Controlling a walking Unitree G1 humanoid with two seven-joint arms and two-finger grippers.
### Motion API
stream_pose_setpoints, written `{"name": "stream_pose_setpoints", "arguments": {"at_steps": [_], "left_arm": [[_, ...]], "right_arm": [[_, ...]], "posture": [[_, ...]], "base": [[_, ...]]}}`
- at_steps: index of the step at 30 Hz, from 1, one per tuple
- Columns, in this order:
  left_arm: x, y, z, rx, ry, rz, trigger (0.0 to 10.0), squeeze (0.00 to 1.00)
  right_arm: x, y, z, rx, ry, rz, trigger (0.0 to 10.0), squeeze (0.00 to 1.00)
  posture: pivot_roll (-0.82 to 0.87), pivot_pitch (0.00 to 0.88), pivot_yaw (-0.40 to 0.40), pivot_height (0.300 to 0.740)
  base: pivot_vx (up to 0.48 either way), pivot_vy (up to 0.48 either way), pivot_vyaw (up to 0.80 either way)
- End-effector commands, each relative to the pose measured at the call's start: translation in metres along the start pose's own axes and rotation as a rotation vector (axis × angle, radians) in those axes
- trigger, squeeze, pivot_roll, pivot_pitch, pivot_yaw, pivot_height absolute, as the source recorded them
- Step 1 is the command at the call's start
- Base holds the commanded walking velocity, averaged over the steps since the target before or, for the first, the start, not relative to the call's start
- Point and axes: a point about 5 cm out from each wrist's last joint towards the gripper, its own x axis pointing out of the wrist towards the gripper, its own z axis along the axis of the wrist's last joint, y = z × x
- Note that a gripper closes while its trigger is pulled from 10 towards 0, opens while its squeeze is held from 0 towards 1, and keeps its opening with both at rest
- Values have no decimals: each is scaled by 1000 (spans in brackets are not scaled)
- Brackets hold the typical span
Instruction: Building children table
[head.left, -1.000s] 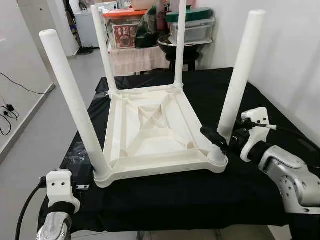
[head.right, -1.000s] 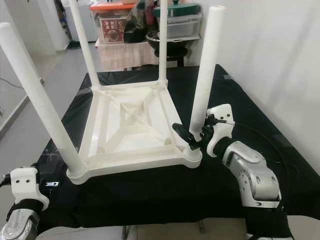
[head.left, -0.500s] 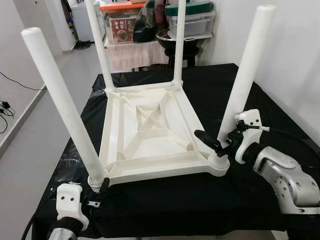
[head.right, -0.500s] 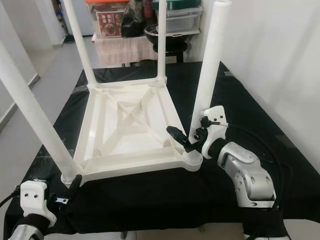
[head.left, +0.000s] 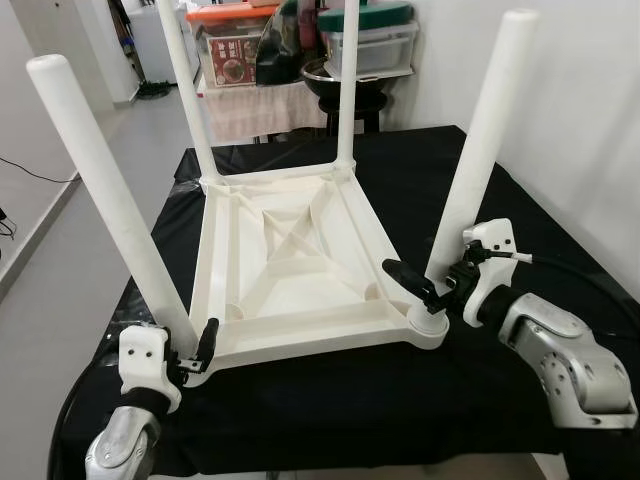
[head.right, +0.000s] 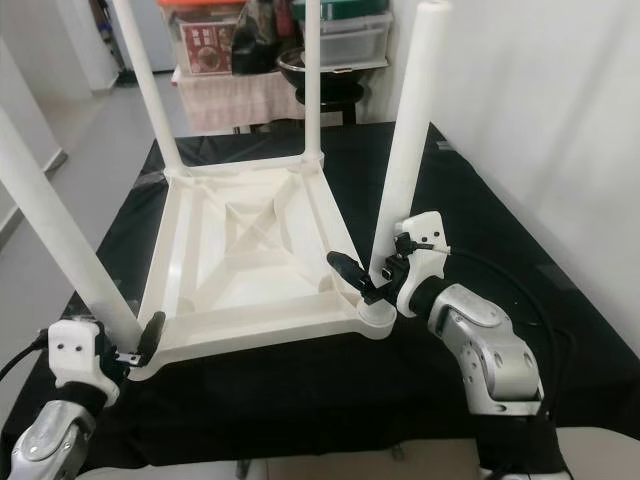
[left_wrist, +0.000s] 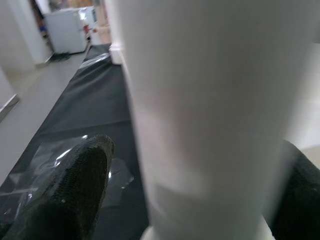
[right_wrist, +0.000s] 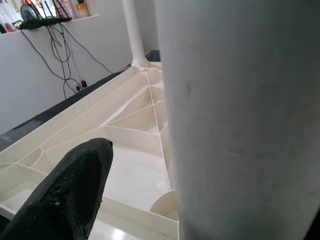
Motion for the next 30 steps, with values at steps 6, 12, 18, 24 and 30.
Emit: {"name": "stream_pose_setpoints", "arguments": {"at_steps": [6,12,18,24,30], "left_arm": [[-2,6,-11,19,33,29,0,0],[-4,8,-13,26,25,55,0,0],[-6,9,-15,28,18,70,0,0],[-10,8,-18,28,20,78,0,0],[-11,8,-18,29,19,86,0,0]], "right_arm": [[1,2,6,-10,-24,24,10000,0],[-1,-6,17,-37,-49,0,10000,0],[-7,-15,48,-55,-139,-39,10000,0],[-14,-25,89,-51,-227,-114,10000,0],[-18,-28,104,-33,-246,-152,10000,0]], "posture": [[-82,0,32,740],[-79,0,28,740],[-80,0,27,740],[-81,0,21,740],[-80,0,15,740]], "base": [[0,0,0],[0,0,0],[0,0,0],[0,0,0],[0,0,0]]}}
